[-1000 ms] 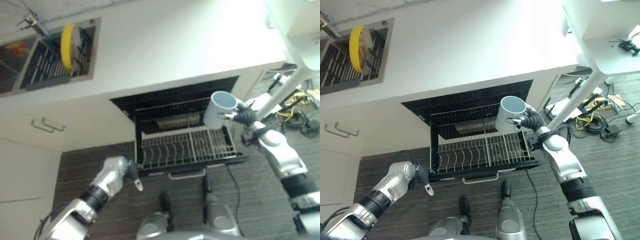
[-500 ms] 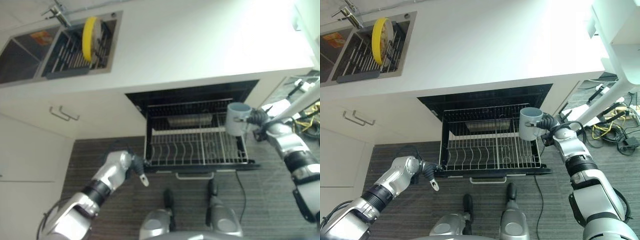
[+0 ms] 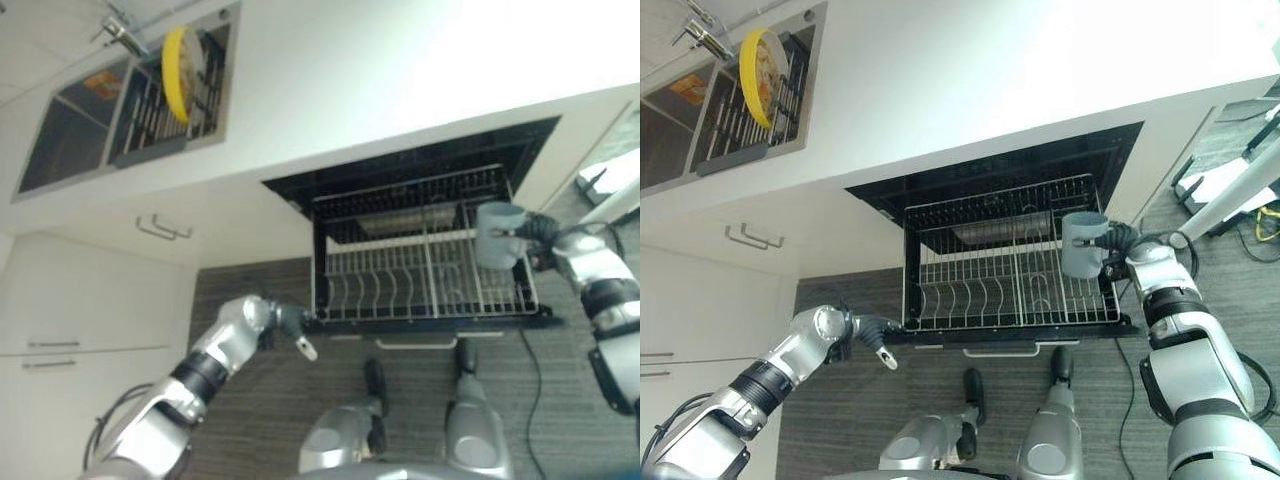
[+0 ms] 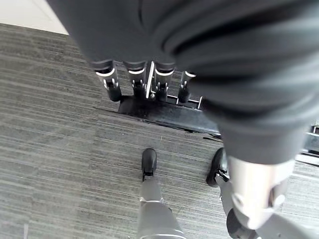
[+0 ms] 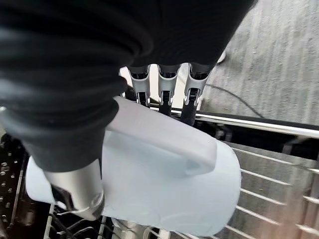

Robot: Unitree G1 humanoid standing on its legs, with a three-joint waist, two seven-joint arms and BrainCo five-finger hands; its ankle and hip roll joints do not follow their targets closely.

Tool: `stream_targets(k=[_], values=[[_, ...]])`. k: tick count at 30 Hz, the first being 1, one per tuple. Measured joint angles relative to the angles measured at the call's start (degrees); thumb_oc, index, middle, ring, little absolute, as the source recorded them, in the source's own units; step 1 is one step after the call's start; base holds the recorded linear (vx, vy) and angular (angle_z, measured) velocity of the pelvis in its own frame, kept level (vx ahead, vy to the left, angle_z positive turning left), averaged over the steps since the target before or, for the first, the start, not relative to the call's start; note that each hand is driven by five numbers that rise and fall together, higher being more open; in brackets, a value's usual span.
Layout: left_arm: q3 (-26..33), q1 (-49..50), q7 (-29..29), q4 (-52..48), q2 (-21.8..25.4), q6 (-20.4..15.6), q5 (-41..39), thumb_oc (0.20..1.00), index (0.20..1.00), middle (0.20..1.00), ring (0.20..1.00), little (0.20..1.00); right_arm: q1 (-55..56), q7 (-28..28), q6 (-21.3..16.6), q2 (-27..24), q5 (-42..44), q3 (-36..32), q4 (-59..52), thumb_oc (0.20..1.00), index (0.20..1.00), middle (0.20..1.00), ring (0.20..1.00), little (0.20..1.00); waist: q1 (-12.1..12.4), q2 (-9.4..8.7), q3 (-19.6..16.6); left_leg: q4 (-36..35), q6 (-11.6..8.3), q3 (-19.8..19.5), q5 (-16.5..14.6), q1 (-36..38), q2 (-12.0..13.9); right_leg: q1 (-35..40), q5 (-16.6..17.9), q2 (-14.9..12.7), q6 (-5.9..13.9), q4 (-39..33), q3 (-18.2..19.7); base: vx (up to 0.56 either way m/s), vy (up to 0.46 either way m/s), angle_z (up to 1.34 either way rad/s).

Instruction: Place the dishes in the dishwasher.

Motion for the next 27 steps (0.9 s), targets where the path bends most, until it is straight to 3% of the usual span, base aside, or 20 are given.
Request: stream_targets(k=[3,4,5,6,10,17,22,27], values=[[0.01,-0.07,0.33,0.19,-0.01,-0.41,-1.15,1.000,1.000,1.000,1.000,1.000,-2.41,-0.04,0.03,-0.08,-1.49,0.08,0.42,0.200,0.200,0.200,0.200,0.200,0.03,1.04,0.06,0.00,0.01,0.03,0.01,-0.81,0.00,-0.87,0.07,0.04,0.04,0.01,0.16,-0.03,0.038,-0.03],[0.01,-0.07,0.57,0.48,0.01,-0.53,-1.98,1.000,1.000,1.000,1.000,1.000,-2.89,0.23,0.04,-0.08,-1.68,0.10,0.97,0.498,0.498,0.498,0.498,0.498,0.04,1.11,0.09,0.00,0.01,0.03,0.02,-0.83,0.00,-0.89,0.06,0.05,0.04,0.01,0.17,-0.03,0.034,0.00],[0.01,-0.07,0.59,0.48,0.06,-0.61,-2.05,1.000,1.000,1.000,1.000,1.000,-3.27,0.49,0.21,-0.08,-2.10,0.09,1.22,0.903,0.903,0.903,0.903,0.903,0.07,1.12,0.09,0.00,0.01,0.03,0.02,-0.86,-0.05,-0.93,0.05,0.00,0.05,0.01,0.18,0.00,0.000,0.00],[0.01,-0.07,0.69,0.47,0.06,-0.89,-2.16,1.000,1.000,1.000,1.000,1.000,-3.43,0.35,0.34,-0.08,-2.16,0.04,1.27,1.000,1.000,1.000,1.000,1.000,0.12,1.17,0.10,0.00,0.01,0.01,0.02,-0.92,-0.12,-0.98,0.05,-0.06,0.06,0.01,0.19,0.00,0.000,0.00],[0.01,-0.07,1.43,0.34,0.05,-1.60,-2.21,1.000,1.000,1.000,1.000,1.000,-3.42,-1.54,0.65,0.00,-2.15,0.05,1.77,1.000,1.000,1.000,1.000,1.000,0.62,1.01,0.21,0.01,0.01,-0.03,0.02,-0.94,-0.12,-0.93,0.06,-0.04,0.06,0.02,0.11,0.00,0.000,0.00],[-0.02,-0.07,1.88,-1.19,2.11,-1.51,-2.48,1.000,1.000,1.000,1.000,1.000,-3.58,-1.54,2.32,0.01,-1.98,0.07,2.14,1.000,1.000,1.000,1.000,1.000,0.89,-1.62,1.07,0.00,0.01,-0.04,0.02,-0.21,0.10,-0.20,0.19,0.27,0.05,0.03,0.12,-0.01,-0.019,0.00],[-1.06,0.12,1.88,-3.28,5.08,-0.63,-2.73,1.000,1.000,1.000,1.000,1.000,-3.58,-1.67,2.66,-0.01,-0.56,0.00,0.50,1.000,1.000,1.000,1.000,1.000,1.20,-5.35,0.82,0.00,0.03,-0.07,0.04,0.75,0.20,0.75,0.25,0.34,-0.02,0.02,0.09,-0.03,-0.051,0.00],[0.20,4.56,6.36,-10.51,9.78,0.70,-7.83,1.000,1.000,1.000,1.000,1.000,-1.64,-4.32,3.02,-0.35,1.54,-0.31,-13.02,1.000,1.000,1.000,1.000,1.000,1.09,-8.06,0.81,0.00,0.16,-0.04,0.13,0.91,0.17,0.88,0.47,0.31,-0.01,0.03,0.12,-0.01,-0.020,0.00]])
